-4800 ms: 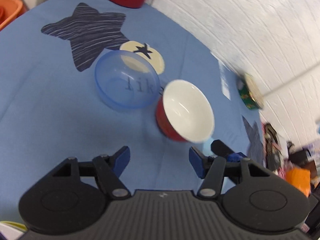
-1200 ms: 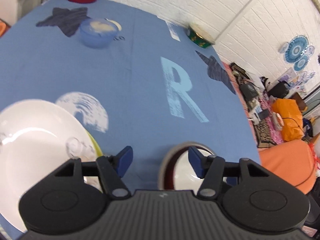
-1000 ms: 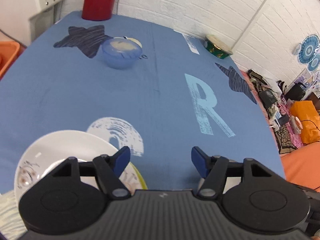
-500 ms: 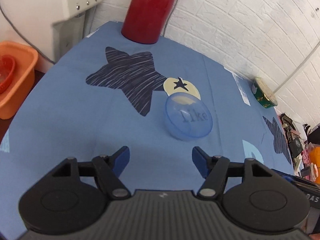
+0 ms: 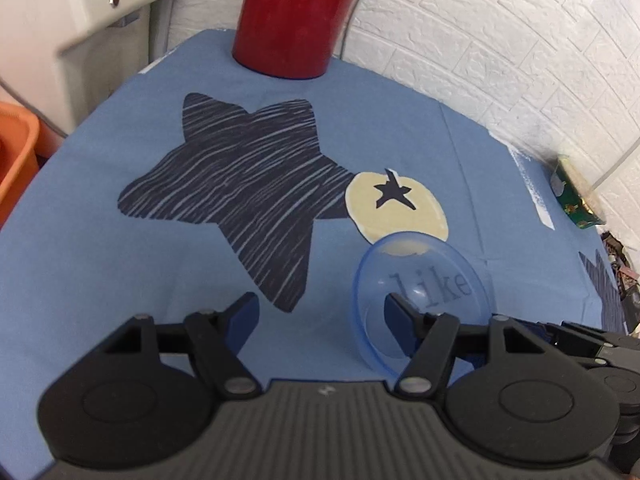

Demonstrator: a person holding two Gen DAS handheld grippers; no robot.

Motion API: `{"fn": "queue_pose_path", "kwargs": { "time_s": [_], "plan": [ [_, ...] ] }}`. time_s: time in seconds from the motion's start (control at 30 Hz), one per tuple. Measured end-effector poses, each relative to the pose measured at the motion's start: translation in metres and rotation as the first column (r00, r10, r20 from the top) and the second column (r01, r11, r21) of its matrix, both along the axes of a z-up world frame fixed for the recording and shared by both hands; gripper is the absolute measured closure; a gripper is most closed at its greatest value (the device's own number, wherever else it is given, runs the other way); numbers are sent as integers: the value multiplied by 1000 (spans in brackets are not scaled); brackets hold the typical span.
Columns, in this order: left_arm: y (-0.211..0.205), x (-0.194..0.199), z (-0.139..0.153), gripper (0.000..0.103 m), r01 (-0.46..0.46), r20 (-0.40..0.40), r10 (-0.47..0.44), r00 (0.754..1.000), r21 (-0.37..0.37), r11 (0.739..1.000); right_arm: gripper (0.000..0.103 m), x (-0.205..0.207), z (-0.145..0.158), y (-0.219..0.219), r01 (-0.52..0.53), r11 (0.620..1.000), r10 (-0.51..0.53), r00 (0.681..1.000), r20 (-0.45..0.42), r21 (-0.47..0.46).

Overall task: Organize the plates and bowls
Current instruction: 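Move both grippers to the clear blue bowl and grip its rim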

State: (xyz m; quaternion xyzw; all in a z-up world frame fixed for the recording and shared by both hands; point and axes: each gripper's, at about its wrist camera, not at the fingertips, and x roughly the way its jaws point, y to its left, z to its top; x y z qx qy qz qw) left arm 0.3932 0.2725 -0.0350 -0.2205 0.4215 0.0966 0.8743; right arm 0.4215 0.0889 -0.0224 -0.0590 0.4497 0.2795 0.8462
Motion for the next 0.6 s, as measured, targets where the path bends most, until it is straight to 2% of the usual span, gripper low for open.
{"fn": "queue_pose_path", "kwargs": {
  "time_s": [0.13, 0.27, 0.4, 0.6],
  "plan": [
    [0, 8, -9, 36, 3, -15, -2, 1000, 16, 1000, 59, 5, -8, 10, -15, 999, 15, 1000, -3, -44],
    [-6, 9, -10, 36, 7, -12, -6, 1000, 74, 997, 58, -1, -12, 14, -47, 996, 51, 997, 58, -74],
    [-11, 8, -12, 36, 14, -6, -13, 1000, 110, 994, 56, -5, -14, 12, -25, 998, 31, 995, 93, -59],
    [-13, 7, -13, 36, 6, 5, -7, 1000, 121, 993, 53, 0, -11, 18, -32, 996, 39, 996, 76, -84]
  ]
}}
